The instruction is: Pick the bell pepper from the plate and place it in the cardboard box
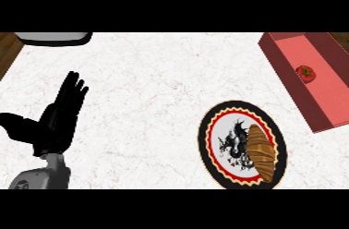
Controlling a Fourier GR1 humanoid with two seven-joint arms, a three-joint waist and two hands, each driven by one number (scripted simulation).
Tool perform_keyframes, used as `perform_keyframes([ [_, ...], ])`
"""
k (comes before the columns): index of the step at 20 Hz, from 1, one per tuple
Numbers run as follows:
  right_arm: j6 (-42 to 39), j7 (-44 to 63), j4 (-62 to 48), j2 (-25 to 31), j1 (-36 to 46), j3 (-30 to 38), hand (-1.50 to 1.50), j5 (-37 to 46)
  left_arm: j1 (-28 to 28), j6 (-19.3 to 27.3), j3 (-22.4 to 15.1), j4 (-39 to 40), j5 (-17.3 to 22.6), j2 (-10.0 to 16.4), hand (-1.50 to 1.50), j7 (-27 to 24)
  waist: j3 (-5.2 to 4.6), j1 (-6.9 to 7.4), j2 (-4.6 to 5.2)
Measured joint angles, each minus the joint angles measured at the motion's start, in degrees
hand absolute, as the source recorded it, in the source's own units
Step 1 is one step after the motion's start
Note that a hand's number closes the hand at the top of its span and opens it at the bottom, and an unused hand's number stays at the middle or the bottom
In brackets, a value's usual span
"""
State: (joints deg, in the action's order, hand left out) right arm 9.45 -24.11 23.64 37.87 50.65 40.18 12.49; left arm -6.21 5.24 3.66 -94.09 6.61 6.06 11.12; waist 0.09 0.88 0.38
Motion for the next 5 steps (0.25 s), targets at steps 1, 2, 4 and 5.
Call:
perform_keyframes([
  [1,-0.60,-0.26,-0.16,0.89,-0.36,0.39,-1.50,-0.67,-0.13,0.23,0.11,-0.84,-0.01,0.24,0.00,1.06,0.01,-0.01,-0.03],
  [2,-1.07,-1.01,-0.77,1.59,-0.75,0.67,-1.50,-1.22,-0.08,0.05,0.24,-0.37,-0.05,0.26,0.00,0.43,0.00,0.03,-0.02],
  [4,-2.27,-1.67,-0.82,2.46,-2.11,0.90,-1.50,-2.32,-0.91,0.38,0.53,-0.83,-0.08,0.56,0.00,1.65,-0.01,-0.10,-0.08],
  [5,-2.83,-2.44,-0.65,2.56,-3.01,1.03,-1.50,-3.01,-1.16,0.43,0.80,-1.14,0.07,0.76,0.00,2.22,-0.03,-0.16,-0.12],
])
